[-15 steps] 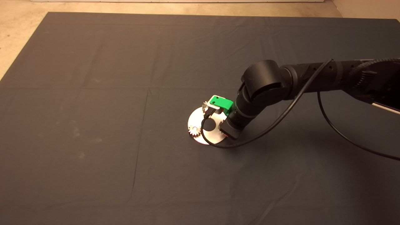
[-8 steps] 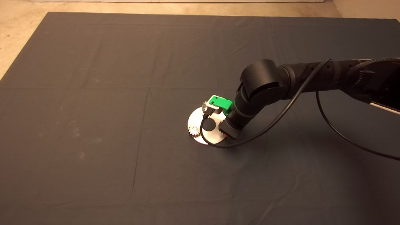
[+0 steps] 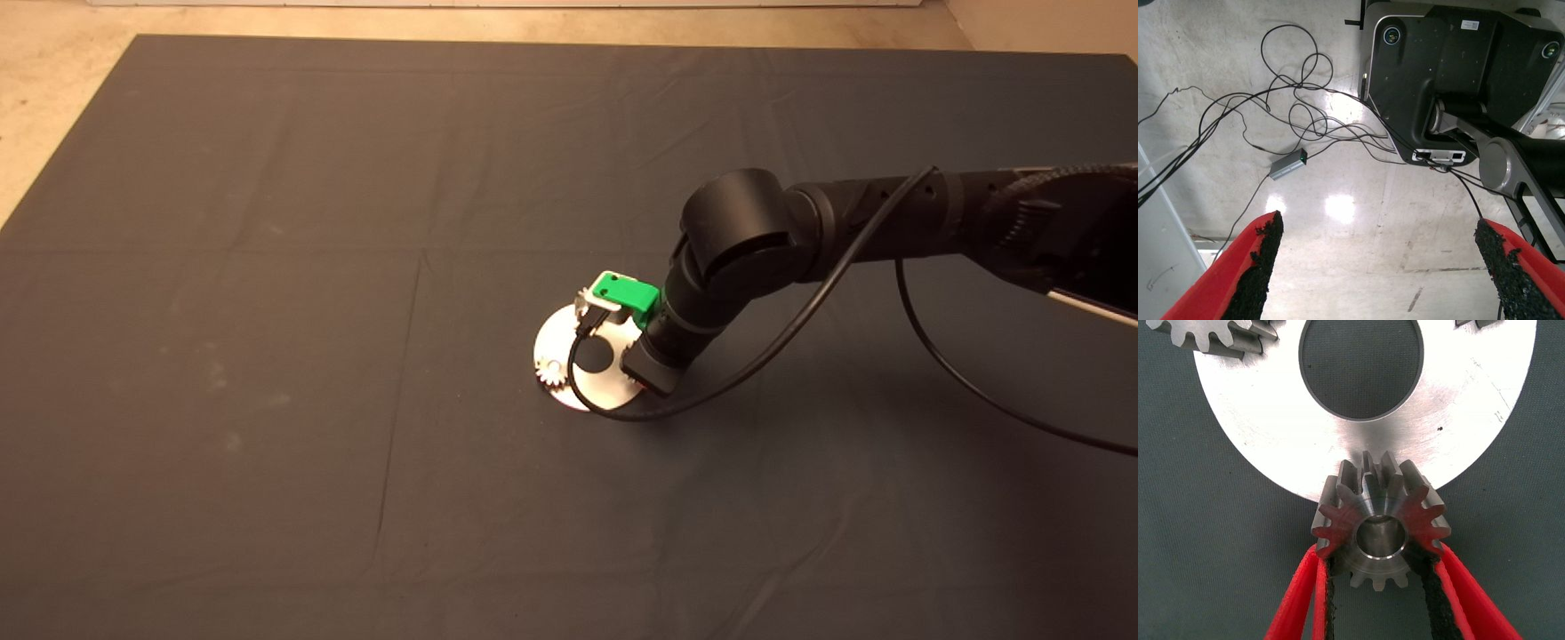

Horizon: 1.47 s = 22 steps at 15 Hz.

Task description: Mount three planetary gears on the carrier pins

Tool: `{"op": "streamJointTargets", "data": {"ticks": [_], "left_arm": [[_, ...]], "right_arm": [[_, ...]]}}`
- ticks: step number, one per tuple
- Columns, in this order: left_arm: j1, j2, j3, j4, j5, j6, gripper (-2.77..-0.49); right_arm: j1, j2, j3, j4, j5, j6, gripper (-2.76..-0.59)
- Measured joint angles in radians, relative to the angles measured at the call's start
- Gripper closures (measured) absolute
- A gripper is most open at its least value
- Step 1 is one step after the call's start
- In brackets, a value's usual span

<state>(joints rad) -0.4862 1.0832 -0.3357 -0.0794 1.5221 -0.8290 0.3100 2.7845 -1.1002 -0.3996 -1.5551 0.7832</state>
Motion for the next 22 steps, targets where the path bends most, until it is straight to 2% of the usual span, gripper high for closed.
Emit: {"op": "streamJointTargets", "data": {"ticks": [3, 6, 7, 10, 13, 22], "left_arm": [[0.0, 0.031, 0.0, -0.002, 0.0, -0.005, -2.04], [0.0, 0.039, 0.0, -0.003, 0.0, -0.015, -2.04], [0.0, 0.04, 0.0, -0.003, 0.0, -0.015, -2.04], [0.0, 0.04, 0.0, -0.003, 0.0, -0.018, -2.04], [0.0, 0.04, 0.0, -0.003, 0.0, -0.019, -2.04], [0.0, 0.042, 0.0, -0.003, 0.0, -0.019, -2.04]], "right_arm": [[-0.002, 0.008, -0.002, 0.0, -0.013, 0.0, -0.75], [-0.036, 0.011, -0.018, -0.005, 0.006, 0.0, -0.75], [-0.038, 0.011, -0.018, -0.007, 0.009, 0.0, -0.75], [-0.038, 0.01, -0.018, -0.015, 0.012, 0.0, -0.76], [-0.039, 0.005, -0.018, -0.017, 0.02, 0.0, -0.76], [-0.039, 0.002, -0.018, -0.021, 0.024, 0.002, -0.81]]}}
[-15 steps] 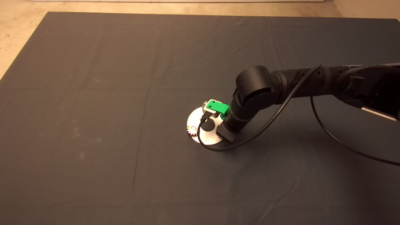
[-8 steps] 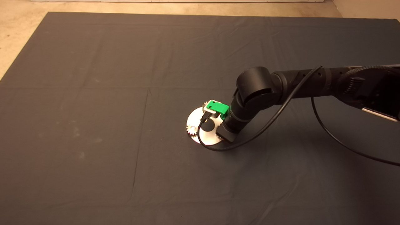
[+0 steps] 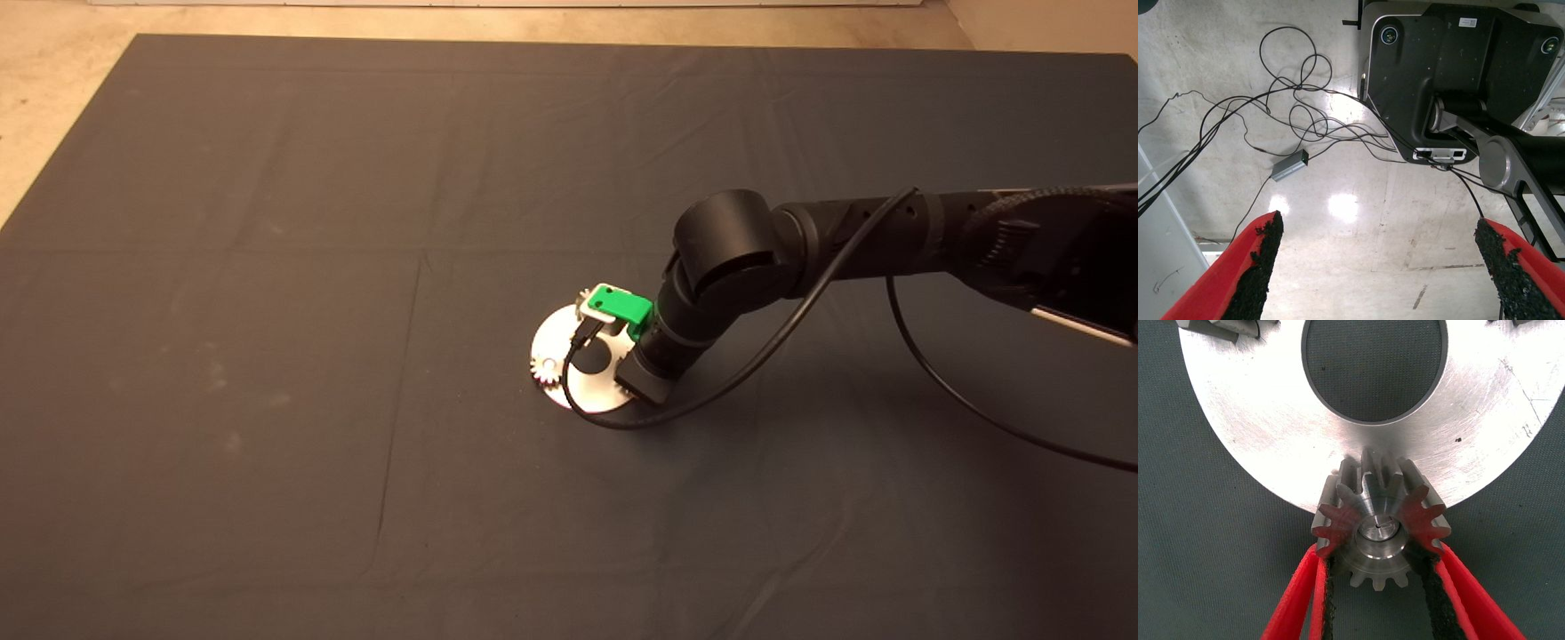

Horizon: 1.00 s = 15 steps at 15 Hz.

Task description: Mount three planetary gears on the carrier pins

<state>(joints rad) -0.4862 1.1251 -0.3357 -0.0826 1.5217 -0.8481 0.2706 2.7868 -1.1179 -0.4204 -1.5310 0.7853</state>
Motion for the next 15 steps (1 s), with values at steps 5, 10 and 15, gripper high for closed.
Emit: {"op": "streamJointTargets", "data": {"ticks": [5, 10, 15], "left_arm": [[0.0, 0.0, 0.0, 0.0, 0.0, 0.0, -2.04], [0.0, 0.0, 0.0, 0.0, 0.0, 0.0, -2.04], [0.0, 0.0, 0.0, 0.0, 0.0, 0.0, -2.04]], "right_arm": [[0.001, 0.0, 0.002, -0.003, 0.0, 0.002, -0.9], [0.01, -0.014, 0.028, -0.01, 0.001, 0.006, -1.13], [0.171, -0.122, 0.197, 0.025, 0.002, 0.091, -1.29]]}}
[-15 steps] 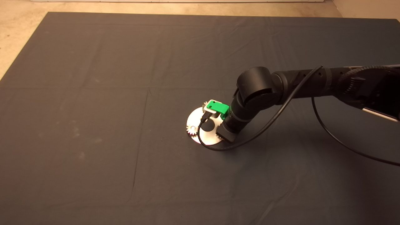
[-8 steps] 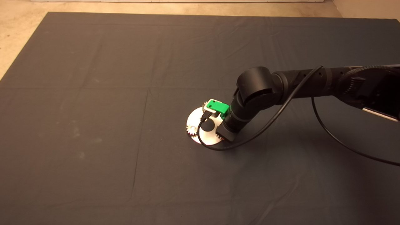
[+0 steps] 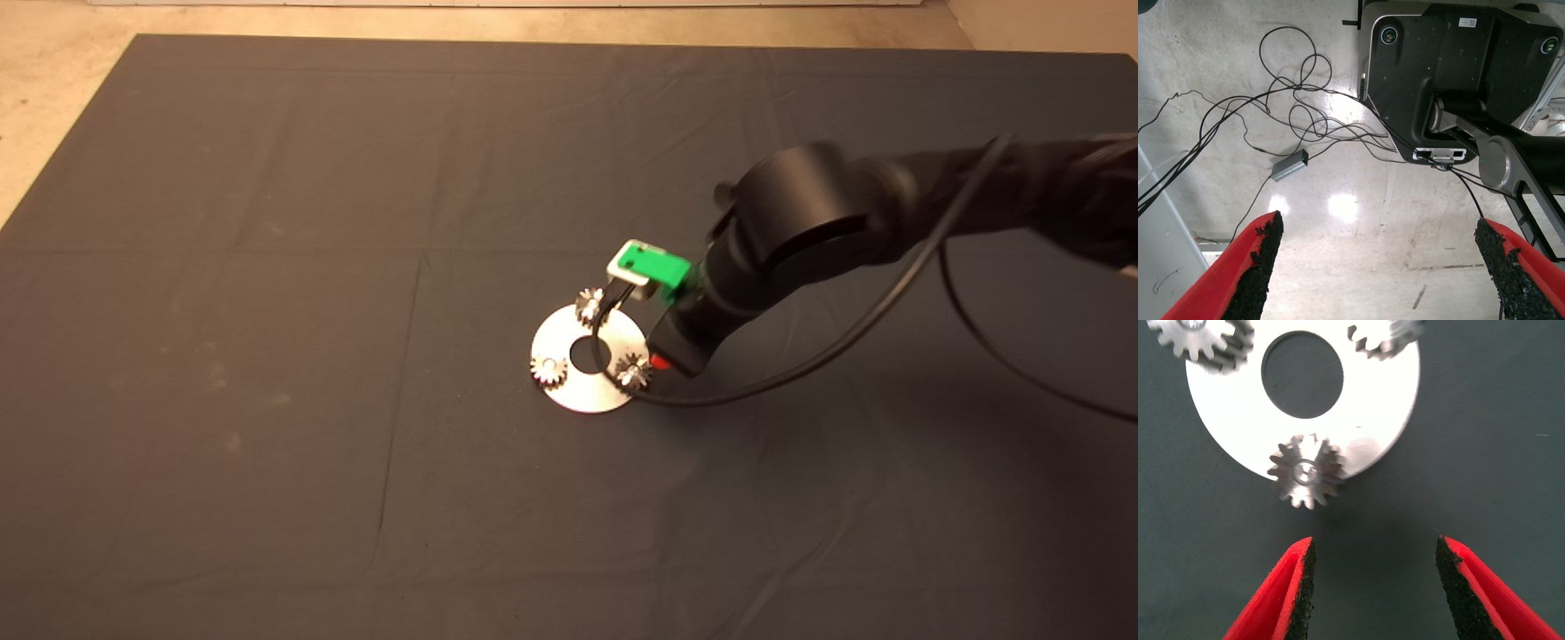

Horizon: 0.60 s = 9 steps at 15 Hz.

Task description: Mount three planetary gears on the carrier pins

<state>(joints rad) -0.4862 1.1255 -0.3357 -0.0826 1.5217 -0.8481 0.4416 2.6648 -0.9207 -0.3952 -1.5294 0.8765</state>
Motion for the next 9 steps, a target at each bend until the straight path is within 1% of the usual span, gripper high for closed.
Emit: {"op": "streamJointTargets", "data": {"ticks": [1, 2, 3, 4, 5, 6, 7, 8, 9], "left_arm": [[0.0, 0.0, 0.0, 0.0, 0.0, 0.0, -2.04], [0.0, 0.0, 0.0, 0.0, 0.0, 0.0, -2.04], [0.0, 0.005, 0.0, 0.0, 0.0, 0.0, -2.04], [0.0, 0.014, 0.0, -0.001, 0.0, 0.0, -2.04], [0.0, 0.032, 0.0, -0.007, 0.0, 0.0, -2.13], [0.0, 0.055, 0.0, -0.021, 0.002, -0.009, -2.18], [0.0, 0.092, 0.0, -0.043, 0.002, -0.024, -2.18], [0.0, 0.144, 0.0, -0.054, 0.004, -0.039, -2.2], [0.0, 0.212, 0.0, -0.06, 0.003, -0.069, -2.31]], "right_arm": [[0.022, -0.032, 0.049, 0.02, 0.0, 0.028, -1.39], [0.027, -0.069, 0.096, 0.049, 0.001, 0.07, -1.43], [0.026, -0.112, 0.142, 0.076, 0.001, 0.115, -1.43], [0.028, -0.166, 0.195, 0.087, 0.001, 0.161, -1.43], [0.03, -0.217, 0.233, 0.1, 0.003, 0.21, -1.53], [0.037, -0.288, 0.269, 0.116, 0.0, 0.293, -1.58], [0.038, -0.347, 0.293, 0.118, -0.003, 0.365, -1.58], [0.035, -0.39, 0.324, 0.12, -0.011, 0.431, -1.59], [0.025, -0.413, 0.371, 0.129, -0.016, 0.497, -1.71]]}}
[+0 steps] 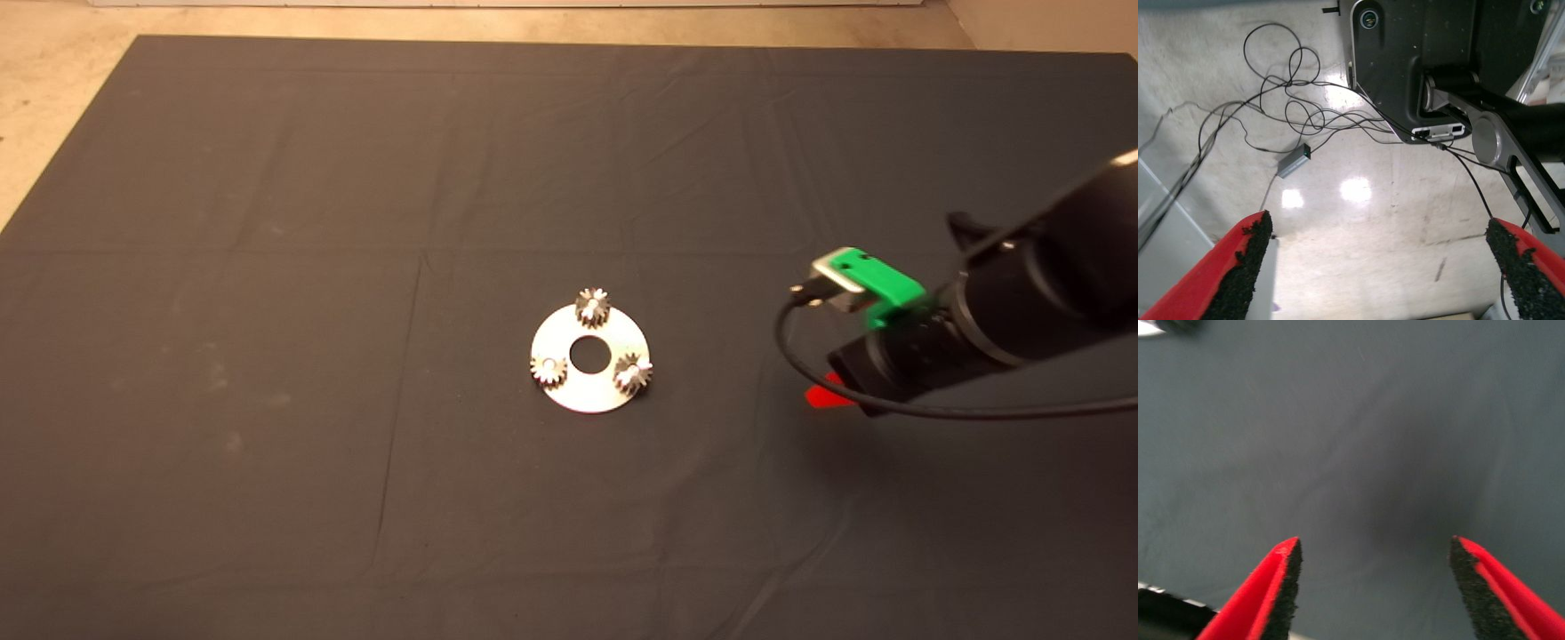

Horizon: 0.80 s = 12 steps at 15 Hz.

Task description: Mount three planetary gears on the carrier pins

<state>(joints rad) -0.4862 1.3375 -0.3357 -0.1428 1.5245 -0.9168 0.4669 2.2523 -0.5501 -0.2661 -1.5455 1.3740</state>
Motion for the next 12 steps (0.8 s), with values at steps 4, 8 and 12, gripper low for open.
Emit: {"op": "streamJointTargets", "data": {"ticks": [4, 8, 12], "left_arm": [[0.0, 0.154, 0.0, -0.016, 0.0, -0.183, -2.46], [0.0, 0.388, 0.0, -0.017, -0.006, -0.363, -2.62], [0.0, 0.402, 0.0, -0.015, -0.003, -0.394, -2.75]], "right_arm": [[-0.052, -0.015, 0.116, 0.064, 0.015, 0.192, -1.87], [-0.071, -0.033, 0.143, 0.111, 0.014, 0.236, -2.01], [-0.071, -0.049, 0.149, 0.126, 0.015, 0.247, -2.13]]}}
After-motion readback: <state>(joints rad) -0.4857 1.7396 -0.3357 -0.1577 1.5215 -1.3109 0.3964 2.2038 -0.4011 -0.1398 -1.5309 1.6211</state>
